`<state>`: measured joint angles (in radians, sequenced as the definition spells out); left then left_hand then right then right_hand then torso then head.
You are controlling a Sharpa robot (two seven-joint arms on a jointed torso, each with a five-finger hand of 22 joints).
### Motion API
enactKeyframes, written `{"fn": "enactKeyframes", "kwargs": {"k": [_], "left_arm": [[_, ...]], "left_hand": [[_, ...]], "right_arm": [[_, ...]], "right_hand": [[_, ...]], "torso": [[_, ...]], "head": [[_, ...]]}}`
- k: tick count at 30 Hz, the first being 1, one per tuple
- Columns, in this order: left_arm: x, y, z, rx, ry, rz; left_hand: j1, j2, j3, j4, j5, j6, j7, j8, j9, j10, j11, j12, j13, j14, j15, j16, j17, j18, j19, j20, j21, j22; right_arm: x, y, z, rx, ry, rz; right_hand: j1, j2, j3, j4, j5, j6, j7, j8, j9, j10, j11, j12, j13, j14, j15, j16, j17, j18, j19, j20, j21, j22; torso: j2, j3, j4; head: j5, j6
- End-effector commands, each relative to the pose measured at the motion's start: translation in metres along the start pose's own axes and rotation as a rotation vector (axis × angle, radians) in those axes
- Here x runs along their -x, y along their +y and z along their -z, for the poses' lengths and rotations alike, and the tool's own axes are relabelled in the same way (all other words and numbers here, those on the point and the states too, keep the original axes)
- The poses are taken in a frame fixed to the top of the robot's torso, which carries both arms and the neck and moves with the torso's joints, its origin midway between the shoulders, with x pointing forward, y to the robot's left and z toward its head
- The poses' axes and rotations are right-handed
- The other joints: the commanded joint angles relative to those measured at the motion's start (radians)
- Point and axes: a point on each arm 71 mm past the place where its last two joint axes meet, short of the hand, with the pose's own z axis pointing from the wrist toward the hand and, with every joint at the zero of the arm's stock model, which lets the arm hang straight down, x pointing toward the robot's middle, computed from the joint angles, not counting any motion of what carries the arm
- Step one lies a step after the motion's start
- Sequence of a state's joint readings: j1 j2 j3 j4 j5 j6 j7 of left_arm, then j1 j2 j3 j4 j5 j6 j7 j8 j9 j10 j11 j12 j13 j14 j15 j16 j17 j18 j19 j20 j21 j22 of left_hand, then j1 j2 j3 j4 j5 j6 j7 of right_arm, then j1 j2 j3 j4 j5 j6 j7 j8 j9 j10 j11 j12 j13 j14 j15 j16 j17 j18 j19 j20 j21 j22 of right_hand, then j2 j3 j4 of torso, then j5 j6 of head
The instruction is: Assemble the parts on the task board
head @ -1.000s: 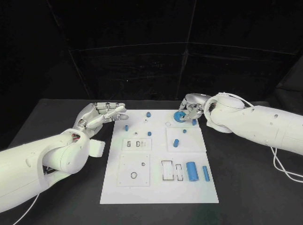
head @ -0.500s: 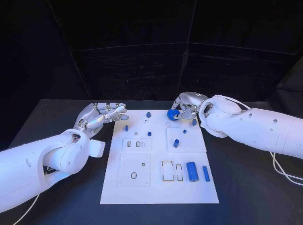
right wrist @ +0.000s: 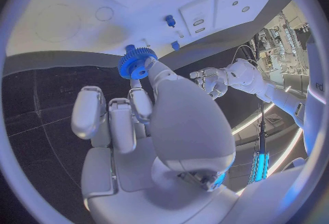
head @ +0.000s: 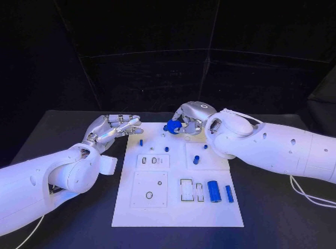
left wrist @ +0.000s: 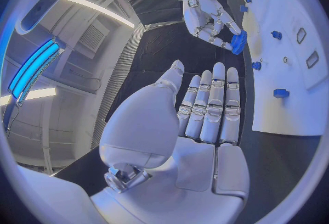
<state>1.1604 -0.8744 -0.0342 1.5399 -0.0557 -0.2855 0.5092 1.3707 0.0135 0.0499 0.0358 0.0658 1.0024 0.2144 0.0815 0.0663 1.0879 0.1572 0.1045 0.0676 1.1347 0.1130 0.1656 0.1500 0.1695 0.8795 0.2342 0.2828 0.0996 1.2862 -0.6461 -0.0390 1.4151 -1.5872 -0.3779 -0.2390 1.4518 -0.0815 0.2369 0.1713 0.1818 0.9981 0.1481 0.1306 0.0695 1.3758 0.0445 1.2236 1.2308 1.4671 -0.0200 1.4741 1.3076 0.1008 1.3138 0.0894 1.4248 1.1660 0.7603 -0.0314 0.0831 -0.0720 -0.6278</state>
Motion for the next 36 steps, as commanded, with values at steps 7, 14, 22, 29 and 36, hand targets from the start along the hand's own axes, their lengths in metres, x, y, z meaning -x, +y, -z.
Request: {"fn": "enactKeyframes", "kwargs": {"k": [7, 14, 22, 29, 36], "left_arm": [[-0.003, -0.001, -0.001, -0.008, 0.015, 0.008], [-0.004, -0.001, -0.002, -0.009, 0.016, 0.009], [-0.004, -0.001, -0.002, -0.01, 0.015, 0.008], [-0.004, -0.001, -0.002, -0.01, 0.016, 0.009], [-0.004, -0.001, -0.002, -0.009, 0.016, 0.009]], "left_hand": [[0.001, 0.007, 0.0, -0.007, -0.002, 0.005, 0.004, -0.008, -0.001, 0.001, 0.005, -0.01, -0.002, 0.005, 0.004, -0.006, 0.002, 0.015, 0.008, 0.0, -0.005, -0.003], [0.001, 0.007, 0.0, -0.007, -0.002, 0.005, 0.004, -0.008, -0.001, 0.001, 0.005, -0.01, -0.002, 0.005, 0.004, -0.006, 0.002, 0.015, 0.008, 0.0, -0.005, -0.003], [0.001, 0.007, 0.0, -0.007, -0.002, 0.005, 0.004, -0.008, -0.001, 0.001, 0.005, -0.01, -0.002, 0.005, 0.004, -0.006, 0.002, 0.015, 0.008, 0.0, -0.005, -0.003], [0.001, 0.007, 0.0, -0.007, -0.002, 0.005, 0.004, -0.008, -0.001, 0.001, 0.005, -0.01, -0.002, 0.005, 0.004, -0.006, 0.002, 0.015, 0.008, 0.0, -0.005, -0.003], [0.001, 0.007, 0.0, -0.007, -0.002, 0.005, 0.004, -0.008, -0.001, 0.001, 0.005, -0.01, -0.002, 0.005, 0.004, -0.006, 0.002, 0.015, 0.008, 0.0, -0.005, -0.003]], "right_arm": [[-0.016, 0.017, -0.018, 0.005, 0.018, 0.032], [-0.028, 0.024, -0.028, -0.004, 0.054, 0.031], [-0.034, 0.024, -0.033, -0.015, 0.089, 0.041], [-0.037, 0.025, -0.034, -0.015, 0.108, 0.046], [-0.039, 0.027, -0.035, -0.013, 0.121, 0.048]], "right_hand": [[-0.017, 0.001, 0.011, 0.003, -0.004, 0.026, -0.013, -0.001, 0.0, 0.007, 0.002, 0.002, 0.001, 0.062, -0.005, 0.004, 0.051, -0.018, 0.006, -0.002, 0.003, 0.002], [-0.02, 0.001, 0.013, 0.003, -0.002, 0.024, -0.012, -0.003, -0.001, 0.006, 0.002, 0.001, 0.0, 0.062, -0.005, 0.004, 0.05, -0.018, 0.006, -0.002, 0.003, 0.002], [-0.025, -0.002, 0.015, 0.002, -0.001, 0.021, -0.011, -0.006, -0.002, 0.006, 0.003, 0.0, 0.0, 0.062, -0.004, 0.003, 0.049, -0.018, 0.006, -0.002, 0.003, 0.002], [-0.038, -0.015, 0.016, 0.0, -0.003, 0.008, -0.007, -0.016, -0.004, 0.001, 0.006, -0.008, -0.006, 0.062, -0.002, 0.002, 0.048, -0.018, 0.005, 0.0, 0.003, 0.001], [-0.062, -0.035, 0.005, -0.001, 0.01, -0.015, -0.001, -0.032, -0.005, -0.006, 0.012, -0.018, -0.013, 0.061, 0.003, 0.002, 0.048, -0.018, 0.002, 0.004, 0.002, -0.001]], "torso": [[0.002, 0.0, 0.0023], [0.001, -0.0004, 0.0019], [0.001, 0.0015, -0.0016], [0.001, 0.0012, -0.0014], [0.001, 0.0015, -0.0015]], "head": [[0.007, -0.001], [0.011, -0.004], [0.018, -0.007], [0.018, -0.008], [0.018, -0.01]]}}
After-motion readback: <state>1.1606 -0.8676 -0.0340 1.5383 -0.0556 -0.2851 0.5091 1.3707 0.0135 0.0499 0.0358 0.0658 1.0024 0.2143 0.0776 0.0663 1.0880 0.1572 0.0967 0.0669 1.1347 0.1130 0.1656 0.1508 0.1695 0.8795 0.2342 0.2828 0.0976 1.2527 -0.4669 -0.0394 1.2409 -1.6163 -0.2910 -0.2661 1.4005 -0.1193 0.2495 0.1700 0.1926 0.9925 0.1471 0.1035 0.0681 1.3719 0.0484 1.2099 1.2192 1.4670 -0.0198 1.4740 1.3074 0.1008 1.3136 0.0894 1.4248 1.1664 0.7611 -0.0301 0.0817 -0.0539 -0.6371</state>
